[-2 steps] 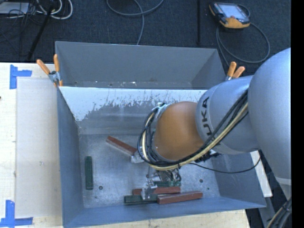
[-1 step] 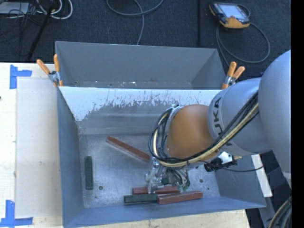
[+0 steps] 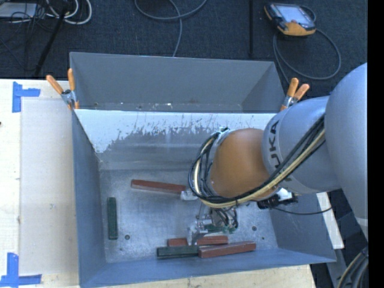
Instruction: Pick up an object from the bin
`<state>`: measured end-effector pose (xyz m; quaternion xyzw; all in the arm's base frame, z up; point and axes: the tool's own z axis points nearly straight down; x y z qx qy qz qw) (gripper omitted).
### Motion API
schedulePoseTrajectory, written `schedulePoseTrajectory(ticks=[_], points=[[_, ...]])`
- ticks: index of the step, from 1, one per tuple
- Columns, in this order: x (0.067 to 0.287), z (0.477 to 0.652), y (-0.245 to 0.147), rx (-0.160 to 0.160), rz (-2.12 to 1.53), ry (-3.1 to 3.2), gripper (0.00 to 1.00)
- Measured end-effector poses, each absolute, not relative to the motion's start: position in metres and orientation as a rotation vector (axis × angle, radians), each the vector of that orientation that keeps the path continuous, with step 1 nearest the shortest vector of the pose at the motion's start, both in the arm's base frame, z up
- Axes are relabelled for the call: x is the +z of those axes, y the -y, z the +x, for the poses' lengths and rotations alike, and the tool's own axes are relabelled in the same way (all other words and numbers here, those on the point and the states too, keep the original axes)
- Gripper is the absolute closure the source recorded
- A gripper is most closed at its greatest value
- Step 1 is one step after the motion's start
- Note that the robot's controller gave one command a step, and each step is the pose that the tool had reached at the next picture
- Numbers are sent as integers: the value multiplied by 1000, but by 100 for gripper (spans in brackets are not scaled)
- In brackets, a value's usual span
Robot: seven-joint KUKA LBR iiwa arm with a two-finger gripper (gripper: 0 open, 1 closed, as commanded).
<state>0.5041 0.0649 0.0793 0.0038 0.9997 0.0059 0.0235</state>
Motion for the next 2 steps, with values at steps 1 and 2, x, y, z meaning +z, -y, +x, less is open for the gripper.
schedulePoseTrajectory(ticks=[1,2], points=[[79,504,-65,18,15,-3096,0],[98,506,-48,8,-74,-3117,0]])
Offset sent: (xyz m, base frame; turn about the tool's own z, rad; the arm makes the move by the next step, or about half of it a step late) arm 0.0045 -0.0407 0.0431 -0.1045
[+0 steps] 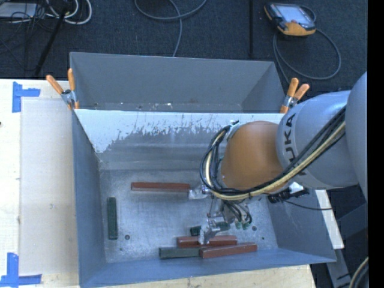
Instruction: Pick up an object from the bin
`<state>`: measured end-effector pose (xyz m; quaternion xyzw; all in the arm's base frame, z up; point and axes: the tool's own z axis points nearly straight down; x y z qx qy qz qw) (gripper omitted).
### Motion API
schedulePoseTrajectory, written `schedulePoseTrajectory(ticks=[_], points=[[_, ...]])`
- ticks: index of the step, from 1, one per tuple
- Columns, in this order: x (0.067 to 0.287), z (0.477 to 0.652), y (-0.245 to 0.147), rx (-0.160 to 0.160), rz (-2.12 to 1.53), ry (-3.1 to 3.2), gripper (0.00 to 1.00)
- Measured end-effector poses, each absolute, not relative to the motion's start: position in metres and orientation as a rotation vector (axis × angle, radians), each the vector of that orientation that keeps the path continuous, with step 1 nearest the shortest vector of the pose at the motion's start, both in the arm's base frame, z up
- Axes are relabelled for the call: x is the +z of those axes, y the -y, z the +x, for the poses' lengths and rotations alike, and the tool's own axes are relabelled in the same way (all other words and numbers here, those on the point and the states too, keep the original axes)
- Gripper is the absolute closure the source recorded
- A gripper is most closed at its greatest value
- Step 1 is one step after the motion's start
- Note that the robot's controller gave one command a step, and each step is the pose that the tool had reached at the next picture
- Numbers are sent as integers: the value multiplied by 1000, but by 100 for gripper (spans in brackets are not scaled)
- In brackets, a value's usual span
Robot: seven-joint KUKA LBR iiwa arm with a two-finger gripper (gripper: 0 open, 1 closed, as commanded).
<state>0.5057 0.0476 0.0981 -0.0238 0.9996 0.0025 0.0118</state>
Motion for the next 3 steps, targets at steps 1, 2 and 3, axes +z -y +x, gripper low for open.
schedulePoseTrajectory(ticks=[1,2,3], points=[[77,488,6,2,-235,-3110,100],[77,488,6,2,-234,-3111,100],[227,515,2,3,-736,-3056,100]])
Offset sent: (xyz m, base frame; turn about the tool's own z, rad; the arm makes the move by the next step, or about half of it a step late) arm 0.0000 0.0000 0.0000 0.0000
